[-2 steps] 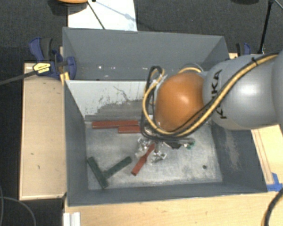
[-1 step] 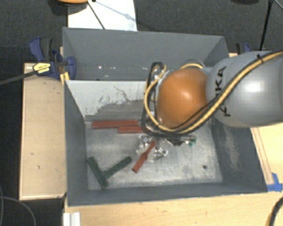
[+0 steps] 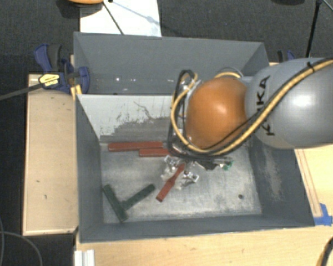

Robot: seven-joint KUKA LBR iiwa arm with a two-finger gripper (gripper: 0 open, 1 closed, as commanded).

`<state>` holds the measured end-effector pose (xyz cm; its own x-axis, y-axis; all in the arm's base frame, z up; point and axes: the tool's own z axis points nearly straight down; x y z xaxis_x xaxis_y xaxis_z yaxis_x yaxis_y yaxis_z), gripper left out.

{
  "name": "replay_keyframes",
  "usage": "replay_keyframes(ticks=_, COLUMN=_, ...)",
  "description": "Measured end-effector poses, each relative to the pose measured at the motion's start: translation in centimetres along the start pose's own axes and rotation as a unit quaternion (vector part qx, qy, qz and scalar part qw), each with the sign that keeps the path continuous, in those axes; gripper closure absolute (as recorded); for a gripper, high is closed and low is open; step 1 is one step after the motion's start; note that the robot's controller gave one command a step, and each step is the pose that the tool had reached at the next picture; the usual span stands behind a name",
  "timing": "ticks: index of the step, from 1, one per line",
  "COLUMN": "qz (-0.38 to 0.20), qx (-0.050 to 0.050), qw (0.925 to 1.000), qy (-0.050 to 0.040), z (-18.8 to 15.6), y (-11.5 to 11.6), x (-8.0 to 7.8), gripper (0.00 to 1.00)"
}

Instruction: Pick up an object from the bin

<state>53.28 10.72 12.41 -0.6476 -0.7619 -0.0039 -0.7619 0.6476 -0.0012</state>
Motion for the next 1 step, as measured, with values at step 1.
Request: replay_keyframes(ticks=1, qz=0.001, qx=0.000, qw=1.0000, qy=0.0001, z=-0.81, y=0.00, x=-0.01, gripper=1.00)
